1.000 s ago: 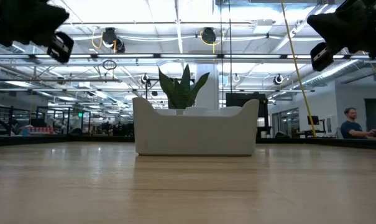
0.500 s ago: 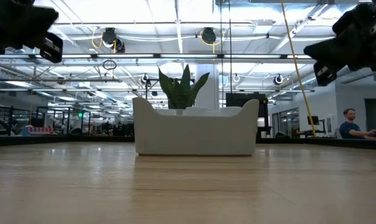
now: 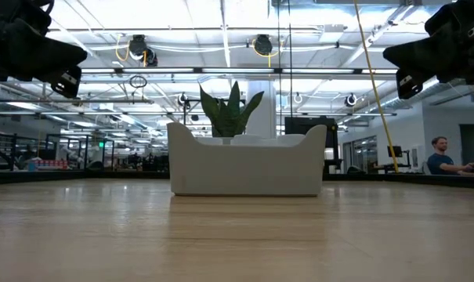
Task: Pick and place pill bottles into a basket
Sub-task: Return to Home Position
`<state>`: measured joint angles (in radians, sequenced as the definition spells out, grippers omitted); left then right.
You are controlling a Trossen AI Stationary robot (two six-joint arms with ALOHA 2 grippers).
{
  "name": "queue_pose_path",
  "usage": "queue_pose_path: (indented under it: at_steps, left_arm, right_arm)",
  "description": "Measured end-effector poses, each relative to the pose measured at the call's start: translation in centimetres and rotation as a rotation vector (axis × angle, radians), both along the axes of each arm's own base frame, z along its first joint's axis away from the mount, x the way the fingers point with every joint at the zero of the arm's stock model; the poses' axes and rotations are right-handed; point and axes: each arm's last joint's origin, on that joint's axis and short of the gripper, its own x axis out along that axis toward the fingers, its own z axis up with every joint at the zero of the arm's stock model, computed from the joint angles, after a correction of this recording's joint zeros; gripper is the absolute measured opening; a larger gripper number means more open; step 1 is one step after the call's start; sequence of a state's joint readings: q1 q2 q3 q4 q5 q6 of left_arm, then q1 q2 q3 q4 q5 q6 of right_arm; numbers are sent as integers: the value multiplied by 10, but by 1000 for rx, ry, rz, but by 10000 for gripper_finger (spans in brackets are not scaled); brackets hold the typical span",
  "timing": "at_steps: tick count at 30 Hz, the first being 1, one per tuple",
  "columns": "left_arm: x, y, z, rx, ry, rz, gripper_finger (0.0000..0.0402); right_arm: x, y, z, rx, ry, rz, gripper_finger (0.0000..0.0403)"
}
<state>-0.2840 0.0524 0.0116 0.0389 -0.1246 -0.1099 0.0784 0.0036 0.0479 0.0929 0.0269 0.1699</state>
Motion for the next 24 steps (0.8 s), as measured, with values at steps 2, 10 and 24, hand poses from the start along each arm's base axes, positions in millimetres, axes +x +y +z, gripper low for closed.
queue_pose_path:
  at_steps: [2,10,24]
  left_arm:
    - [0,0,0,-1,0,0,31]
    - [0,0,1,-4,-10,2,31]
    - [0,0,1,-6,-13,2,31]
  right_arm:
    - [0,0,0,0,0,0,7]
    - [0,0,0,0,-1,1,6]
    - [0,0,0,0,-1,2,8]
